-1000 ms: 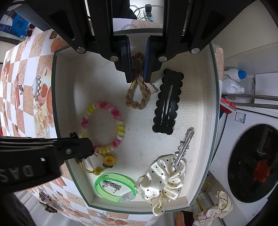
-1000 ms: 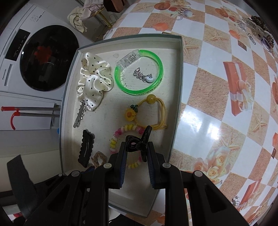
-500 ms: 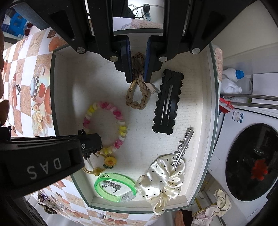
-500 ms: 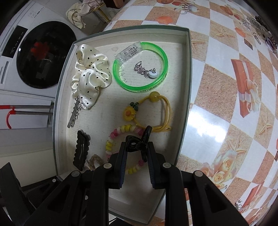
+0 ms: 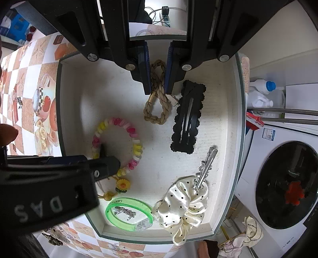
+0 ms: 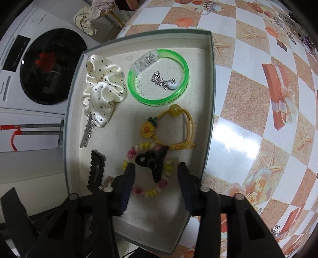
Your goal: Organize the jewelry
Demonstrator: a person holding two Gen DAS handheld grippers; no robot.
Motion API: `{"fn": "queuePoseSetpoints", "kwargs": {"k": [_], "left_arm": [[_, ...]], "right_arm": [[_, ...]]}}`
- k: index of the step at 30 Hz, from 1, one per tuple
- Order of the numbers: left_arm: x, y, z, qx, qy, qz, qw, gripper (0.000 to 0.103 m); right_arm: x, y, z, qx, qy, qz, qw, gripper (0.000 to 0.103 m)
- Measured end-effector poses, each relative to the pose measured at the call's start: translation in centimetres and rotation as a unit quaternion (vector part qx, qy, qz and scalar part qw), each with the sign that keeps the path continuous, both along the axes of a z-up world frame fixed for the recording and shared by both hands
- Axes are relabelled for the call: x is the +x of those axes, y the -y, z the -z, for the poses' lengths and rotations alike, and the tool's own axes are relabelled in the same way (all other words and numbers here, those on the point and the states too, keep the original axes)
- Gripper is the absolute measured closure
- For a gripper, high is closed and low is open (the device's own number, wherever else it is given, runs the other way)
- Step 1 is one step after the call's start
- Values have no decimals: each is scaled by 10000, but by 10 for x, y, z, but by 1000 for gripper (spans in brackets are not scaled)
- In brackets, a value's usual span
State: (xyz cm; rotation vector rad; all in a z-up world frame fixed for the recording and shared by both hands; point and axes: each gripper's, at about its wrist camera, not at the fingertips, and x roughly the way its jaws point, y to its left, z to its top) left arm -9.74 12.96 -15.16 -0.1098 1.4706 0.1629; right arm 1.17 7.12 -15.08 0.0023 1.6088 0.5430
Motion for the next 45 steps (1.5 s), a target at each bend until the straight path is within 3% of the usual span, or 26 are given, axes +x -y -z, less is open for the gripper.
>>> {"fn": "queuePoseSetpoints", "kwargs": {"k": [11, 12, 13, 14, 15, 24, 27, 38, 45], "left_arm": [[2, -3, -12, -37, 46, -36, 10000, 81], [3, -3, -15, -44, 65, -40, 10000, 67], [4, -4, -17, -8, 96, -71, 9999, 16], [4, -4, -20, 83, 162, -111, 9998, 0], [3, -4, -28, 232, 364, -138, 9990, 0], [11, -1, -39, 226, 373, -62, 9990, 0], [9, -1, -43, 270, 357, -93, 9990, 0], [5, -7, -63, 329, 384, -200, 9985, 0], [7, -14, -91, 334, 524, -271, 9977, 0]], "right_arm": [[11, 18, -36, 240, 214, 271, 9991, 52], [12, 21, -38, 237, 220, 292, 9991, 52], [12, 25, -40, 229, 227, 315, 9990, 52], [11, 30, -42, 214, 229, 344, 9989, 52], [12, 32, -42, 206, 224, 359, 9989, 52], [1, 49, -47, 42, 221, 446, 9988, 52], [-3, 52, -50, -10, 251, 407, 9989, 42], [-13, 52, -71, -246, 467, 154, 9985, 23], [-13, 46, -98, -432, 848, -40, 9955, 21]]}}
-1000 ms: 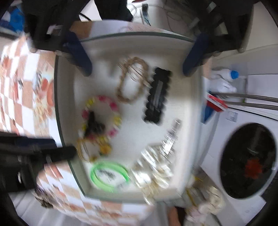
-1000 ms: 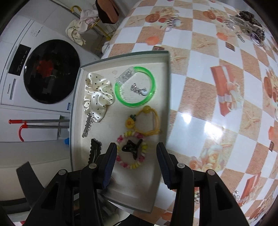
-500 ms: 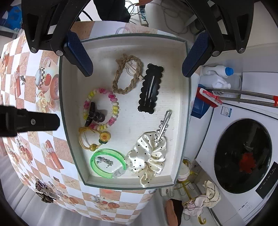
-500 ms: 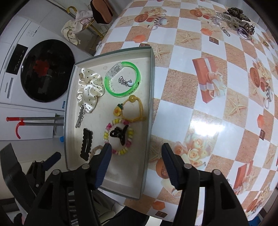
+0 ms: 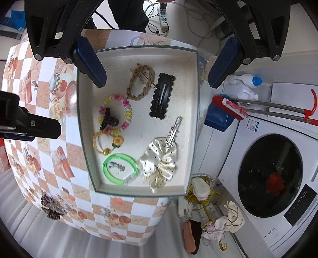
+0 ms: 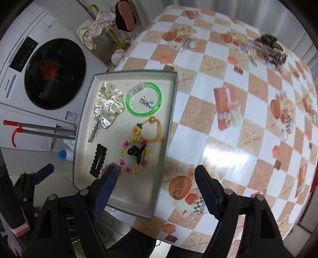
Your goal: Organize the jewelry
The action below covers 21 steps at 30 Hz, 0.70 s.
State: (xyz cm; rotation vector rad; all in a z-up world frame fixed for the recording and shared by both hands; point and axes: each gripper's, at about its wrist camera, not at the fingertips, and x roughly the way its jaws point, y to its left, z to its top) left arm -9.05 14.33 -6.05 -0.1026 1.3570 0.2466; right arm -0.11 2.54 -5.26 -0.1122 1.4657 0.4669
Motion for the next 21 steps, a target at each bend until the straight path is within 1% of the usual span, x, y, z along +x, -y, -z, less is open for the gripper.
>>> {"fn": "queuePoseSetpoints", "kwargs": {"k": [10, 17, 21], "left_arm": [[0, -7, -40, 32, 232, -88, 9997, 0], [-3, -13, -59, 54, 301, -223, 9993, 0], [-5, -17, -62, 63, 293, -306, 9991, 0]], "right_arm": [[-7, -13, -44, -211, 600, -322, 9975, 19], [-10, -18, -61, -282, 677, -416, 9964, 19], [-10, -20, -65, -343, 742, -468, 9956, 19]]}}
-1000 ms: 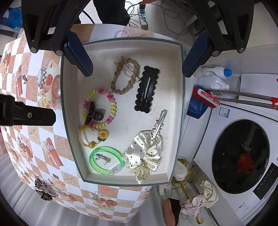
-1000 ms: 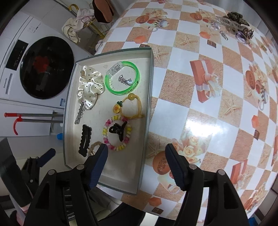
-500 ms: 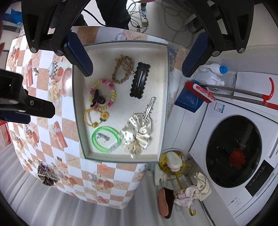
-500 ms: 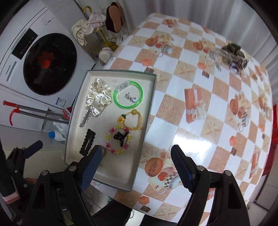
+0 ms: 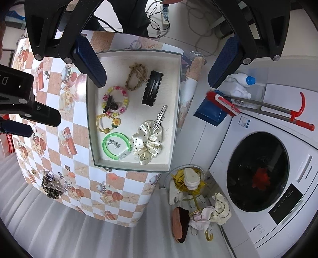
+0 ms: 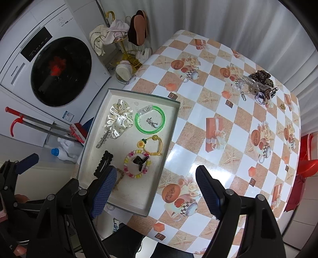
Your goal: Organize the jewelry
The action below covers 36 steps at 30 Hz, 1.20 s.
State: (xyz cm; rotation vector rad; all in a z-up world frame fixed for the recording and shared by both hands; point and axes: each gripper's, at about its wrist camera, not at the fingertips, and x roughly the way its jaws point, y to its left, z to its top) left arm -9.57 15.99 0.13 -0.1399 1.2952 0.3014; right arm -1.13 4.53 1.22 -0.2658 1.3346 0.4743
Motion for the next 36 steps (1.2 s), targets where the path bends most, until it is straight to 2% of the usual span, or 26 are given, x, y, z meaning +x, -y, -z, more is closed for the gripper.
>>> {"fn": "queuePoseSetpoints", "kwargs": {"k": [10, 36], "left_arm": [[-3, 0, 2, 35, -66, -21, 10000, 0], [-3, 1, -1, 83, -41, -22, 10000, 0]], "right_arm": [[-8, -9, -8, -130, 231, -236, 9994, 19], [-9, -10, -9, -129, 235, -248, 9993, 19]]}}
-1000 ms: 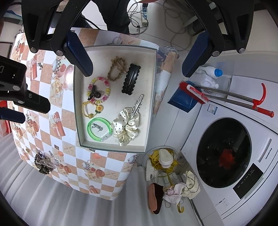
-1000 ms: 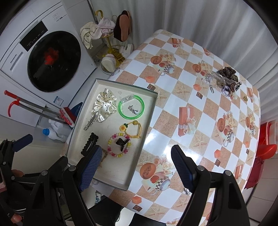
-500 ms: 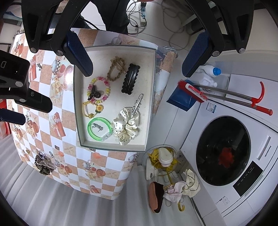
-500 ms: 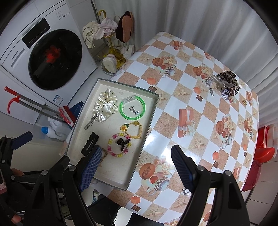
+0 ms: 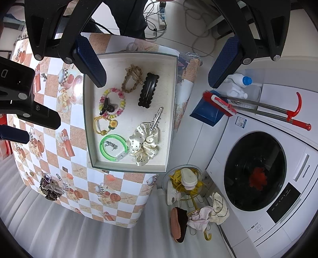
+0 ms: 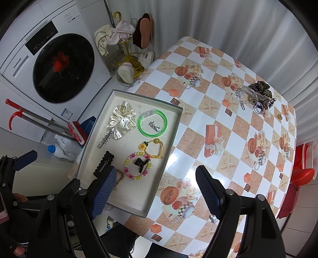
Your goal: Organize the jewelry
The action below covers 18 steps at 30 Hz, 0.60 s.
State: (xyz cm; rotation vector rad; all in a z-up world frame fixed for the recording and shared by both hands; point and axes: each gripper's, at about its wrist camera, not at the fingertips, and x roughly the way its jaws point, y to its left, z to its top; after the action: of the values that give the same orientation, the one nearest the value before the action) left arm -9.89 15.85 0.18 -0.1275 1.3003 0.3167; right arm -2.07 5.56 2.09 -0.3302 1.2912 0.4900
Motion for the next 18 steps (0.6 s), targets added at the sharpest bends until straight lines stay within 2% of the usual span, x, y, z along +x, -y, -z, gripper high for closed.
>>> {"fn": "queuePoseSetpoints", "kwargs": {"k": [18], "left_arm": [[0, 2, 0, 13, 1, -10, 10000, 0]], "right_arm": [[-1, 1, 0, 4, 1, -13, 10000, 19]]}}
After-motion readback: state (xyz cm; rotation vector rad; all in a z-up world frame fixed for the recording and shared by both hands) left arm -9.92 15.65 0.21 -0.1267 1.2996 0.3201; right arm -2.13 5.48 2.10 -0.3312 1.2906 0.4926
